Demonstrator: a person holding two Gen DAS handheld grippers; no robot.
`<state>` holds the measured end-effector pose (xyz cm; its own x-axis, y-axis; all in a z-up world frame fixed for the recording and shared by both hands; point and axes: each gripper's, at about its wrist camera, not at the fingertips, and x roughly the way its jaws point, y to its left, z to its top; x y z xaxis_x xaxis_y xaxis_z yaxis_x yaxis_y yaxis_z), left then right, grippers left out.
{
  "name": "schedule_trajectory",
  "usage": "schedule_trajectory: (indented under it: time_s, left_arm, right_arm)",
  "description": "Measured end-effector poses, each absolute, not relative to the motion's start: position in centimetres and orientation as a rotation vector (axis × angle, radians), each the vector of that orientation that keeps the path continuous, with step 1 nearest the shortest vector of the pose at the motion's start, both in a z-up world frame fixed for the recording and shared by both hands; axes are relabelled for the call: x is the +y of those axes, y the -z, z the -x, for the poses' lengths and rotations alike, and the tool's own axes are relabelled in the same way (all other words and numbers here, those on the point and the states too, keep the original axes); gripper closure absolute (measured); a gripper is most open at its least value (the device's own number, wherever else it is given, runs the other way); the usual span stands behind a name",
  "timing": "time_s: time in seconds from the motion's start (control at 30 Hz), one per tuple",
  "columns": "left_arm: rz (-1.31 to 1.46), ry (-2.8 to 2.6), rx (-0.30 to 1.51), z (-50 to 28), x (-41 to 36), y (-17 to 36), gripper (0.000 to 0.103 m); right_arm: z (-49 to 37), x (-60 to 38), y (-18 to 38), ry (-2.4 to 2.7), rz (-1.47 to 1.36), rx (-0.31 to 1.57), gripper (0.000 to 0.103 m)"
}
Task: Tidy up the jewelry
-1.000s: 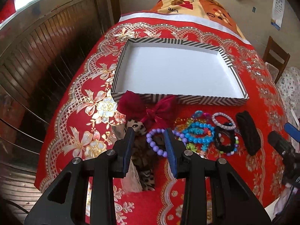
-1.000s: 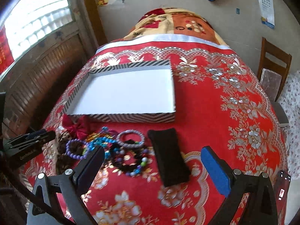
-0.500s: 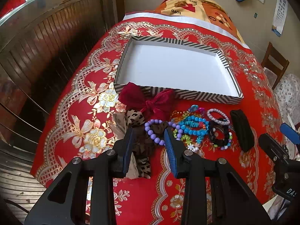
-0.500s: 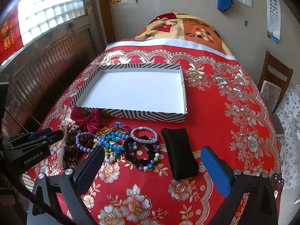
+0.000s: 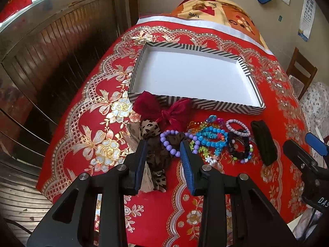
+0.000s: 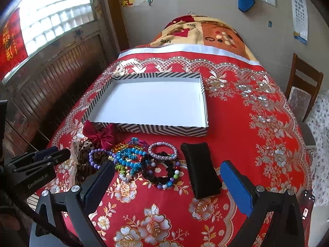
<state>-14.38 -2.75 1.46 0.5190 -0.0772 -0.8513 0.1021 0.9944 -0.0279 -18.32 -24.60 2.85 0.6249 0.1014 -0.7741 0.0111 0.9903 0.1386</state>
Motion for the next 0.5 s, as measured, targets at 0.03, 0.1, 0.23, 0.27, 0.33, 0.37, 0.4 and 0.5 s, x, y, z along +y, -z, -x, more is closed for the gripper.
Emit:
schedule_trajectory:
  time_s: [0.03,0.1,0.23,0.27,0.33,0.37,0.4,0.5]
  left_arm:
    - [-0.026,0.109,1.023,14.4,-2.7,-1.4,0.071]
    - [-0.024,0.108,1.033,14.4,-2.8,-1.3,0.070]
    - [-0.033,0.113,1.049,14.4,-3.3,-1.0,0.071]
    - [-0.037,0.115,1.049,14.5,-3.5,-1.0,0.070]
    - [-0.049,0.119,1.048,14.5,-3.9,-0.9,0.070]
    - [-0.054,0.120,1.048,14.5,-4.1,-0.9,0.070]
    - [-0.057,0.120,1.047,14.5,-4.2,-0.9,0.070]
    - [-0.064,0.117,1.048,14.4,-4.5,-0.9,0.071]
  right_arm:
    - [18.4,-24.7,-2.8,-0.051,-0.146,0.892,0.001]
    - [18.4,-24.9,-2.7,-0.055,-0.164,0.894,0.001]
    - [18.5,-25.1,-2.4,-0.054,-0.166,0.905,0.001]
    - [18.6,-25.1,-2.4,-0.053,-0.161,0.906,0.001]
    - [18.7,-25.2,-2.4,-0.051,-0.151,0.907,0.001]
    - [18.7,-25.2,-2.4,-0.048,-0.143,0.906,0.001]
    - [18.7,-25.2,-2.4,-0.046,-0.133,0.906,0.001]
    - [18.7,-25.5,-2.1,-0.037,-0.111,0.910,0.001]
